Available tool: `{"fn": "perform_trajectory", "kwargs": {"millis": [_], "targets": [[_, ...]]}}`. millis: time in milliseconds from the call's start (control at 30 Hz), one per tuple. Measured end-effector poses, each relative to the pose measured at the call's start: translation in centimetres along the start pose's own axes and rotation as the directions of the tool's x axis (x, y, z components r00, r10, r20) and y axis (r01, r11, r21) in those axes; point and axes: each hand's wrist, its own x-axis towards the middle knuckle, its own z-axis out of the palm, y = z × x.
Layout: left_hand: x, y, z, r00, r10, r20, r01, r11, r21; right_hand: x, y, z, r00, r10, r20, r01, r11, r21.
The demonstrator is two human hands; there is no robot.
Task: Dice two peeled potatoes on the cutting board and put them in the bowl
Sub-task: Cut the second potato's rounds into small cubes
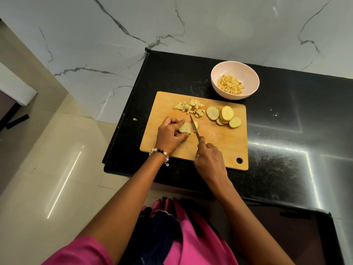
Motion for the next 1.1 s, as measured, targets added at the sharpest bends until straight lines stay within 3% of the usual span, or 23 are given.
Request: {"fn": "perform_trajectory", "kwargs": {"millis": [167, 367, 500, 733, 1100], "targets": [[0.0, -0.1, -0.1, 1.0, -0.012, -0.008, 0.012, 1.0, 0.0, -0.4, -0.7, 0.2, 0.999, -0.031, 0.035, 0.029, 0.998, 0.055], [0.2, -0.1, 0.0, 1.0, -0.01, -0.019, 0.009, 1.0, -0.015, -0.3, -2.0, 1.0, 1.0, -0.021, 0.019, 0.022, 0.997, -0.077], [0.1, 0.0, 0.2, 0.999, -0.011, -0.037, 0.01, 0.999, -0.031, 0.7, -2.7, 1.6, 0.998, -0.039, -0.054, 0.036, 0.998, -0.055], [0.0, 0.0, 0.3, 0.999, -0.005, -0.046, 0.005, 1.0, -0.003, -3.4, -1.4, 2.3, 0.999, -0.035, 0.004, 0.036, 0.994, -0.108], [-0.1, 0.0, -0.4, 0.999, -0.037, -0.029, 0.037, 0.999, -0.021, 0.3, -0.2, 0.6, 1.0, 0.011, 0.007, -0.011, 1.0, 0.008]]}}
